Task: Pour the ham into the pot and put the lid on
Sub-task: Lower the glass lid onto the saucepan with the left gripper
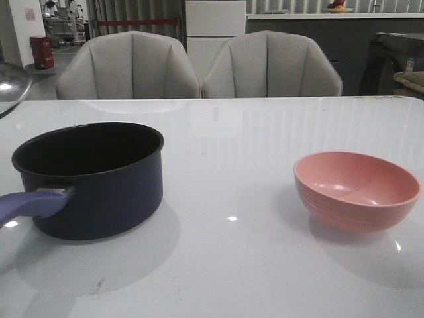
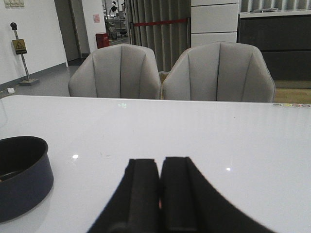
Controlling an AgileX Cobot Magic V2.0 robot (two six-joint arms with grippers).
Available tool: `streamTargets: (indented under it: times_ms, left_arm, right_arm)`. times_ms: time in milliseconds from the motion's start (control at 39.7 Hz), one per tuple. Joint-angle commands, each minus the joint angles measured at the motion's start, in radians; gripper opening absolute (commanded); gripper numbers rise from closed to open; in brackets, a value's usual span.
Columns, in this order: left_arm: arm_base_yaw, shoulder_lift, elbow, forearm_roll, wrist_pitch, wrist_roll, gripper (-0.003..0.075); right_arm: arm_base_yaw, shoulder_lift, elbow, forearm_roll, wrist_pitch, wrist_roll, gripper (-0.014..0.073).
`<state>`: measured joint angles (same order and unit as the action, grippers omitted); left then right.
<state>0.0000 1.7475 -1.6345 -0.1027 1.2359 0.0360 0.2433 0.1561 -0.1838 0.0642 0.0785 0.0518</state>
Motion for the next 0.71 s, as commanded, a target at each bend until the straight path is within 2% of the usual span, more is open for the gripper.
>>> streamTargets:
  times_ms: [0,101,302,478,680]
  left_arm:
    - [-0.098,-0.053,-0.064,-0.026,0.052,0.002,0.027]
    - [-0.196,-0.037,-0.092,-0.011,0.052,0.002,0.027]
    - [-0.327,0.024,-0.124,0.023,0.052,0.0,0.027]
    - [-0.345,0.064,-0.124,0.022,0.052,-0.057,0.027]
    - [-0.345,0.067,-0.12,0.003,0.052,-0.058,0.027]
  right_arm:
    - [0.002,0.009,-0.025,0.003,-0.088,-0.007,0.0152]
    - [0.002,0.009,-0.025,0.003,-0.088,-0.007,0.0152]
    - [0.002,0.009,-0.025,0.003,-0.088,-0.007,0.0152]
    - [0.002,0.009,-0.025,0.003,-0.088,-0.007,0.0152]
    - [0.002,0.009,-0.025,0.003,-0.088,-0.007,0.0152]
